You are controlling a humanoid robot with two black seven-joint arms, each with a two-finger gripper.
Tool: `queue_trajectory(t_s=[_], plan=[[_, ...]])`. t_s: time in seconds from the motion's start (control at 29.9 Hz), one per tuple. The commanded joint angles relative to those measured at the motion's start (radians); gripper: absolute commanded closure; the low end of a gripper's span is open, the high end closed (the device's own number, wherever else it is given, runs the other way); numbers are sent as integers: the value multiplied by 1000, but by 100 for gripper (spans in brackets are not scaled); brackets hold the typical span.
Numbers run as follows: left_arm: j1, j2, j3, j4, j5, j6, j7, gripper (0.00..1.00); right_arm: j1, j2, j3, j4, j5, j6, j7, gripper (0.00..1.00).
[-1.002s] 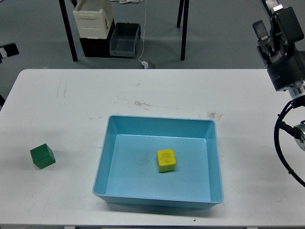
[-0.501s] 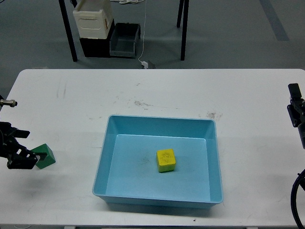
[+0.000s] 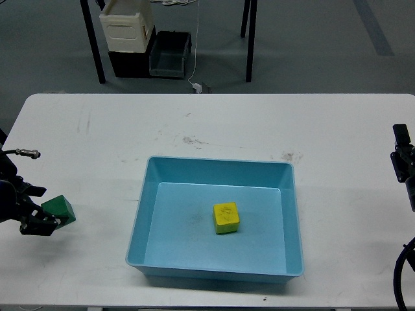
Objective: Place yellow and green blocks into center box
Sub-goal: 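Lower the left gripper onto the green cube and close it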
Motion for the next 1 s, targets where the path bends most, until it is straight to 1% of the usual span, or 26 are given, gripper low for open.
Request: queue_trajectory(t_s=[0.0, 0.1, 0.27, 0.33, 0.4, 0.47, 0.5, 0.53, 0.6, 0.7, 0.84, 0.87, 0.94, 0.97], plan=[[-50, -48, 51, 63, 0, 0, 0, 0, -9, 0, 3, 0, 0, -3, 2, 3], [-69, -65, 80, 102, 0, 0, 0, 0, -22, 0, 4, -1, 0, -22, 2, 3], [-72, -87, 86, 123, 0, 0, 0, 1, -28, 0, 4, 0, 2, -26, 2, 3], [-75, -94, 106, 145, 0, 0, 0, 3, -28, 0, 4, 0, 2, -26, 2, 3], [-77, -102, 117, 165, 0, 0, 0, 3, -28, 0, 6, 0, 2, -26, 2, 3], [-77, -110, 120, 171, 0, 0, 0, 8, -28, 0, 6, 0, 2, -26, 2, 3], [-77, -111, 121, 180, 0, 0, 0, 15, -28, 0, 6, 0, 2, -28, 2, 3], [-77, -111, 127, 189, 0, 0, 0, 18, -28, 0, 6, 0, 2, -28, 2, 3], [-78, -113, 141, 208, 0, 13, 0, 19, -28, 0, 6, -1, 2, -28, 2, 3], [-80, -119, 146, 219, 0, 30, 0, 22, -28, 0, 6, 0, 2, -28, 2, 3], [-77, -122, 148, 234, 0, 30, 0, 23, -29, 0, 6, -1, 2, -28, 2, 3], [-77, -123, 147, 245, 0, 30, 0, 25, -29, 0, 6, -1, 2, -28, 2, 3], [-78, -133, 147, 261, 0, 32, 0, 37, -29, 0, 6, -1, 2, -28, 2, 3], [-78, -134, 147, 263, 0, 32, 0, 40, -29, 0, 6, 0, 2, -28, 2, 3]])
